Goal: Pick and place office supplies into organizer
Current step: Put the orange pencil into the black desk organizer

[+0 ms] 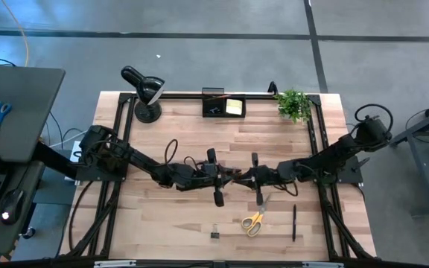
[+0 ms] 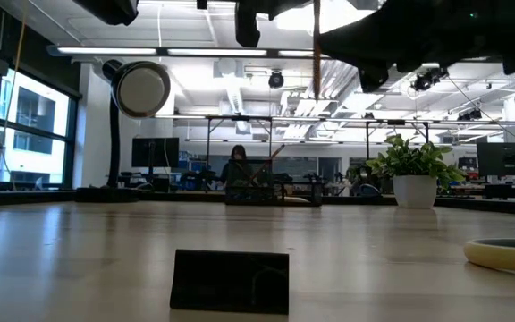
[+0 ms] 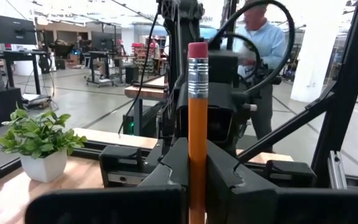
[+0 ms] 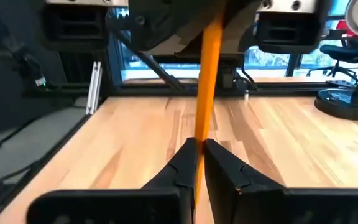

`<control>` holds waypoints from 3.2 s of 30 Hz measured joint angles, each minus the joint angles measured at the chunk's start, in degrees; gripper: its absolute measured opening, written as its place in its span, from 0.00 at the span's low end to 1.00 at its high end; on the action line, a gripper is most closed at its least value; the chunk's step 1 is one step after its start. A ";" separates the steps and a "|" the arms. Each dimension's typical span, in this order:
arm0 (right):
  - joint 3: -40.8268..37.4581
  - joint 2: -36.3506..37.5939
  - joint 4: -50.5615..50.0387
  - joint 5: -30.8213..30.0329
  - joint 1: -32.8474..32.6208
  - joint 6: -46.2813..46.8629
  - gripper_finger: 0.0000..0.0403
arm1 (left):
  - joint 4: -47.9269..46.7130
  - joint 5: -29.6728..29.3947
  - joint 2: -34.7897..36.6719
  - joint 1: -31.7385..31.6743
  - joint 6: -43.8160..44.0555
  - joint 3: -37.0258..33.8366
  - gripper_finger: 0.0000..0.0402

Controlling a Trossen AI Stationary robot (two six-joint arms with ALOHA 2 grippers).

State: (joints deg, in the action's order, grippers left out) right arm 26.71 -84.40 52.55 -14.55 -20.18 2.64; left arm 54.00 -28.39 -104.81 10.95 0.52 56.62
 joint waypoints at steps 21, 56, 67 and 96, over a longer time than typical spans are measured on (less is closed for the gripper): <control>2.37 0.04 -0.17 0.08 -0.11 -1.17 0.33 | -4.00 1.49 0.02 -0.10 -0.07 -0.02 0.01; 2.37 0.07 -2.75 -6.31 3.62 -4.19 0.01 | -19.35 -0.68 6.01 -0.12 3.04 -0.08 0.23; 3.37 1.16 0.77 -7.00 17.51 -9.96 0.02 | -50.91 -4.05 22.40 0.50 9.48 0.00 0.48; 55.95 -32.64 -34.78 21.00 56.07 -14.76 0.02 | -10.08 -3.29 22.53 11.87 15.73 -30.86 0.20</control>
State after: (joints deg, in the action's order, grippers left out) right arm 82.66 -117.04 17.78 6.45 35.88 -12.13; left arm 43.92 -31.67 -82.28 22.83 16.25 25.76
